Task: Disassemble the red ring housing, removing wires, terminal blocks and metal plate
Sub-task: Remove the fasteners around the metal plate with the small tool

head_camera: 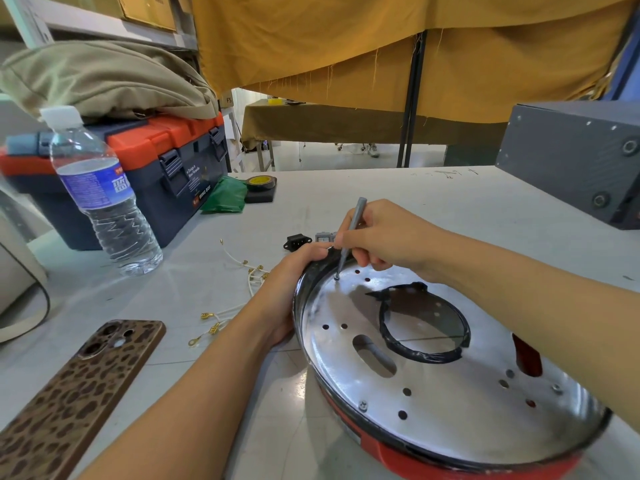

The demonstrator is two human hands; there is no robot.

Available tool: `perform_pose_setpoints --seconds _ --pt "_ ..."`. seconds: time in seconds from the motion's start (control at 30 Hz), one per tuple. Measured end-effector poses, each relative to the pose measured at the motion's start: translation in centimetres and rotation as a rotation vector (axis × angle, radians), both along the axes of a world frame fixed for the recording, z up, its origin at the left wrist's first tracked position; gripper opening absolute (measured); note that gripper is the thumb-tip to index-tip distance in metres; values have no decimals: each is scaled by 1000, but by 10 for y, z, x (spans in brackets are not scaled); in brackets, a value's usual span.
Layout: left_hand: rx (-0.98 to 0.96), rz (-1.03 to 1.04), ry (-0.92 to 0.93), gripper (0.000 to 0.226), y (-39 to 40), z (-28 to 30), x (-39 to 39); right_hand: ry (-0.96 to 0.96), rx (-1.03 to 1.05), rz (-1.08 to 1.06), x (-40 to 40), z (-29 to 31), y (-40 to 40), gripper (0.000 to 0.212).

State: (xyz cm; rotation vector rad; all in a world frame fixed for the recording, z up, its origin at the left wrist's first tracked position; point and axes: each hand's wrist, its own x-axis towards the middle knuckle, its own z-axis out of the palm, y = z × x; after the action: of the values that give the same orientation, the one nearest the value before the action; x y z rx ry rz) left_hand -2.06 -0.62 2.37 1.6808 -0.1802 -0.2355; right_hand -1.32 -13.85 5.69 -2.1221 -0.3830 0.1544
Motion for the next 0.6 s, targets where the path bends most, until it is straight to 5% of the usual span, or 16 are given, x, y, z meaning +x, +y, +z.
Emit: perform_pose_setpoints --seconds 0.13,0.3,0.6 --pt "-114 43 85 43 4 -6 -2 -3 -16 -62 2 6 7 26" --pt "-209 34 119 35 14 -19 -2 -235 -329 -125 5 6 11 46" --pt "-256 33 116 37 9 -12 4 -25 95 -140 7 4 1 30"
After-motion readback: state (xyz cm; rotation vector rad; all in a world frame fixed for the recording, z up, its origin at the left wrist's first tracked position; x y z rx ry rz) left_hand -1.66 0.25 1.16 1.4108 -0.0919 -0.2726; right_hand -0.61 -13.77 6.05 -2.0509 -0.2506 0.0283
